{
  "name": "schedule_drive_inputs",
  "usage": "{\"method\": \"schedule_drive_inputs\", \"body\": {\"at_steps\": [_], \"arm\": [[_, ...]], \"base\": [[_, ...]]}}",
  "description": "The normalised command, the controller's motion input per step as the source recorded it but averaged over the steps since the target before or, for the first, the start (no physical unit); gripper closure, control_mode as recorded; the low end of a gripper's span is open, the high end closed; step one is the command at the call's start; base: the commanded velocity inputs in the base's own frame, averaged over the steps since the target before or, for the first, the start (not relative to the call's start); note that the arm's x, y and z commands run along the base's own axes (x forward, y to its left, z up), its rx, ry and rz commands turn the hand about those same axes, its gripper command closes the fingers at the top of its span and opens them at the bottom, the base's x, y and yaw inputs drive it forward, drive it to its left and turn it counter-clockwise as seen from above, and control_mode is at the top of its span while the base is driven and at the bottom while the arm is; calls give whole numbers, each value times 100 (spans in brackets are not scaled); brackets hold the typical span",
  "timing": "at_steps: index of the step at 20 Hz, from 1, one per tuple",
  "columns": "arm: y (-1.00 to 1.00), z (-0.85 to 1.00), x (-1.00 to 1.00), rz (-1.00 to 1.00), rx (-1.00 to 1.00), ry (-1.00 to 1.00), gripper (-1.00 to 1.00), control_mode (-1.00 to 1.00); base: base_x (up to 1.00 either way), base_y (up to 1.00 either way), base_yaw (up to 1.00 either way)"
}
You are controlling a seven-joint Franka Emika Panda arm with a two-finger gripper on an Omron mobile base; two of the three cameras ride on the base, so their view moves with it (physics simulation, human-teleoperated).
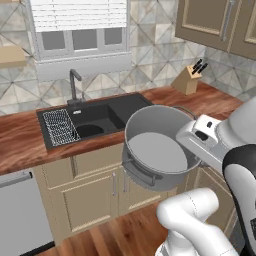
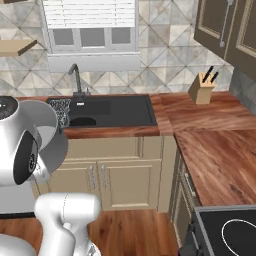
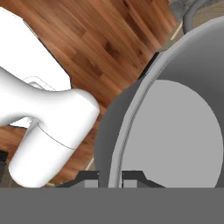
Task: Move the pot and pan from the stove into the sink.
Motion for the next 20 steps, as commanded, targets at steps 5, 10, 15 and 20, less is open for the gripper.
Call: {"method": "schedule_drive_inputs", "body": {"at_steps": [5, 10, 15, 20], "arm": [[0, 0, 0, 0, 0, 0, 100, 100], [0, 0, 0, 0, 0, 0, 100, 100], [0, 0, 0, 0, 0, 0, 100, 100], [0, 0, 0, 0, 0, 0, 100, 100]], "base": [[21, -65, 0], [2, -19, 0], [42, 0, 0], [65, 0, 0]]}}
